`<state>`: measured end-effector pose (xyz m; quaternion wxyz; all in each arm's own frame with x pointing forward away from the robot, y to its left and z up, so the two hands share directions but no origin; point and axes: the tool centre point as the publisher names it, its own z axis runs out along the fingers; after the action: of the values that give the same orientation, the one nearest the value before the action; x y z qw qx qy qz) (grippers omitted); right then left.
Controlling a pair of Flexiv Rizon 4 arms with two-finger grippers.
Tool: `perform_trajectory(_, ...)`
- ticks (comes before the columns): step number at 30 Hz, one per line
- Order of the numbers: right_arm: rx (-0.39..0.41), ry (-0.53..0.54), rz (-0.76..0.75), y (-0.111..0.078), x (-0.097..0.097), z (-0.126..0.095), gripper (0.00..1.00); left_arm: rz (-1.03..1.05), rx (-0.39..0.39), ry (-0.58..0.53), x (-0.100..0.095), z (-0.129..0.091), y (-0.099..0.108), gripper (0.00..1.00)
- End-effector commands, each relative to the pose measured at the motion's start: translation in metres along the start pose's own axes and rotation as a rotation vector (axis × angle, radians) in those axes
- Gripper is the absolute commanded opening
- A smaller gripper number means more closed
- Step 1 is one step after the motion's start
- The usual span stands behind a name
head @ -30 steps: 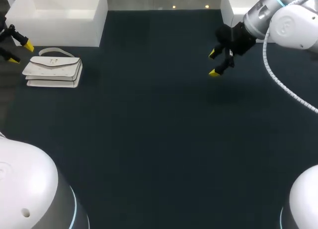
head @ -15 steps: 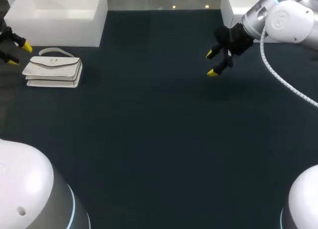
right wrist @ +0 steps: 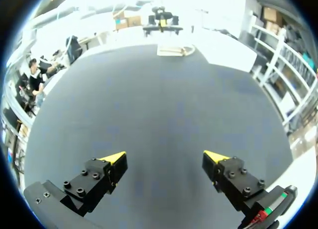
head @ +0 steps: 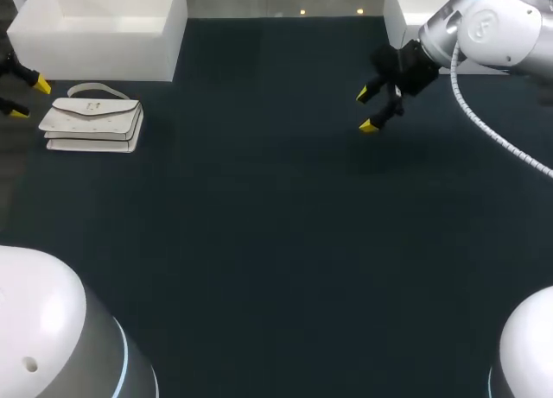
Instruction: Pick up the bag, open it, inspect its contents, close it, and place it on the opposite side
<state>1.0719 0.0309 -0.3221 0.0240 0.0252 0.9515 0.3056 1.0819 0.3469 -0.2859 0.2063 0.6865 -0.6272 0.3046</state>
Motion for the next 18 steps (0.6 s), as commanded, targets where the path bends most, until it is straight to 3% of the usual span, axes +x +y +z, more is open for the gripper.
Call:
perform_trajectory(1,0.000,0.007,0.000,0.000,-0.002,0.000,1.00,-0.011,-0.075,0.174,-0.013,-0.002,-0.009,1.00)
perform_trajectory(8,0.000,0.007,0.000,0.000,-0.002,0.000,1.00,-0.038,-0.051,0.196,-0.030,0.006,-0.014,1.00)
perform_trajectory(13,0.000,0.007,0.000,0.000,-0.002,0.000,1.00,-0.054,-0.049,0.213,-0.039,0.012,-0.020,0.88)
perform_trajectory(18,0.000,0.007,0.000,0.000,-0.002,0.000,1.00,-0.055,-0.055,0.226,-0.042,0.017,-0.026,0.57)
